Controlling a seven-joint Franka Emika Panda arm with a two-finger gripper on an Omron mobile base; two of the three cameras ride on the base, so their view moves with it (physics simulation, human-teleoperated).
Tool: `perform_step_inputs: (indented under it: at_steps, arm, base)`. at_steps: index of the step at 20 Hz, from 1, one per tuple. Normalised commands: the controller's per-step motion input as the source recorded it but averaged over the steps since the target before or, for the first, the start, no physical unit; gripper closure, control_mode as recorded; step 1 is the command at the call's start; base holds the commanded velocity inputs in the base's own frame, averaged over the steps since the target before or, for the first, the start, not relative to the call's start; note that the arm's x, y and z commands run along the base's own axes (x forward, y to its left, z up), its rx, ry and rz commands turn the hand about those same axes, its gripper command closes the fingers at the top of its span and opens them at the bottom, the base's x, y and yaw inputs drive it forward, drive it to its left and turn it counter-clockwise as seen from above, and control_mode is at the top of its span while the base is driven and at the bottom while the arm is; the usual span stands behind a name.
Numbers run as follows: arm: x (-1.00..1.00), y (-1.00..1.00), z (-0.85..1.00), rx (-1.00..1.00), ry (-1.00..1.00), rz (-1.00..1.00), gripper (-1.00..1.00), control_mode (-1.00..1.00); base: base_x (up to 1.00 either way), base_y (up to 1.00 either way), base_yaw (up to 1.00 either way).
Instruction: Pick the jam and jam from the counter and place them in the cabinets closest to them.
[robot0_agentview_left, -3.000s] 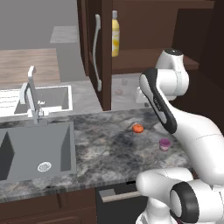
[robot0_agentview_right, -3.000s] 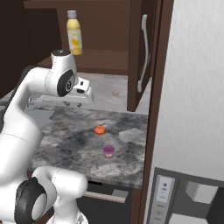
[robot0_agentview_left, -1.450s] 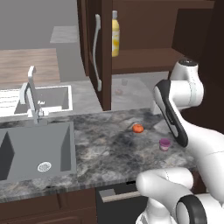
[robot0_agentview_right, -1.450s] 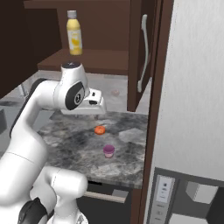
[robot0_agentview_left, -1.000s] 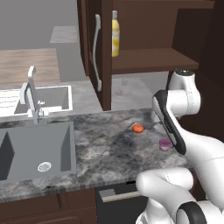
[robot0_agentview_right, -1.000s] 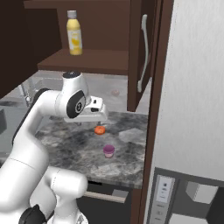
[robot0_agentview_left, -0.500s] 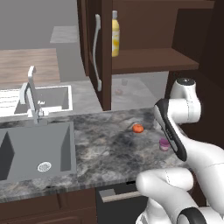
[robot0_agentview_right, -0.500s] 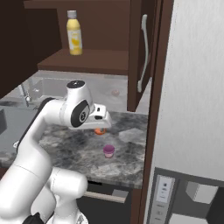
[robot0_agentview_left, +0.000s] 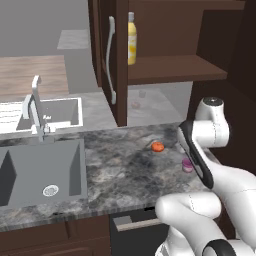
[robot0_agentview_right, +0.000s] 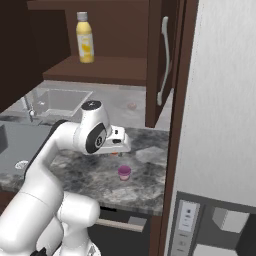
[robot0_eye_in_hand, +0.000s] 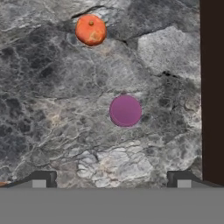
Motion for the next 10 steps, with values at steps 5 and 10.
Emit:
perform_step_inputs:
  at_steps: [5, 10]
  arm:
    - [0.12, -0.06, -0.26, -0.02, 0.00, 0.02, -1.00, -1.00]
    - [0.20, -0.05, -0.28, -0.03, 0.00, 0.03, -1.00, -1.00]
  base:
    - [0.00, 0.00, 0.00]
    - [0.00, 0.00, 0.00]
